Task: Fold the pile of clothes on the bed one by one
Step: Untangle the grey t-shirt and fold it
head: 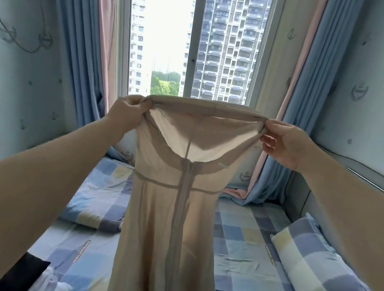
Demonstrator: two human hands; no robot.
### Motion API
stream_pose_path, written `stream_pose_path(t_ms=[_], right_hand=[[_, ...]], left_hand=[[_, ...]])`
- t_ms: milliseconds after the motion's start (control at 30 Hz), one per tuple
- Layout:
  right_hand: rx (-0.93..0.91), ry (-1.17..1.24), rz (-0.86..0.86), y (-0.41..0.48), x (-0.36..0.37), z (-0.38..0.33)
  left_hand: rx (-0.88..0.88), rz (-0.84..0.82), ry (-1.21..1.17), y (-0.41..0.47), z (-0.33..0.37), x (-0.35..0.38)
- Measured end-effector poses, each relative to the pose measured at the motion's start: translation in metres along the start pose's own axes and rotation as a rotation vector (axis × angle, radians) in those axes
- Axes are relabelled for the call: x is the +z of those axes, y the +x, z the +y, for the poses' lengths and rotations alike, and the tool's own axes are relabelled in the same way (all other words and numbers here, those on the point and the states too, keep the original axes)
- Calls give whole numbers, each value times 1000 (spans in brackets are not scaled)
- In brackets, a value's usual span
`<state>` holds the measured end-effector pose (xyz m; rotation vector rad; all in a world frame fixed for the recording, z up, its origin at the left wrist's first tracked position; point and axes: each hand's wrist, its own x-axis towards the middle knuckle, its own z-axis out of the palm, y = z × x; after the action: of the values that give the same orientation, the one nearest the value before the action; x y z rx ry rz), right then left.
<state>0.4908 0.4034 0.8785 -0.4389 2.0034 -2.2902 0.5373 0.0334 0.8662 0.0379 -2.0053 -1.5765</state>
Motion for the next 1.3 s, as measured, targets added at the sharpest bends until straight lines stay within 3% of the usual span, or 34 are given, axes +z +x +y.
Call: stream_pose_path(t_ms=[367, 633, 900, 1067, 1300], right_hand=[[-98, -286, 271, 23, -23, 4], [-28, -361, 341, 133, -29, 70], [123, -387, 396, 294, -37, 226], [221, -431, 465, 384, -50, 384], [421, -372, 460, 470, -51, 608]], left_hand=[[41, 6, 140, 23, -13, 44], [-63, -5, 193, 103, -103, 87], [-278, -43, 218, 217, -302, 155], [-415, -47, 234, 266, -478, 204], [-595, 2, 183, 266, -681, 266]])
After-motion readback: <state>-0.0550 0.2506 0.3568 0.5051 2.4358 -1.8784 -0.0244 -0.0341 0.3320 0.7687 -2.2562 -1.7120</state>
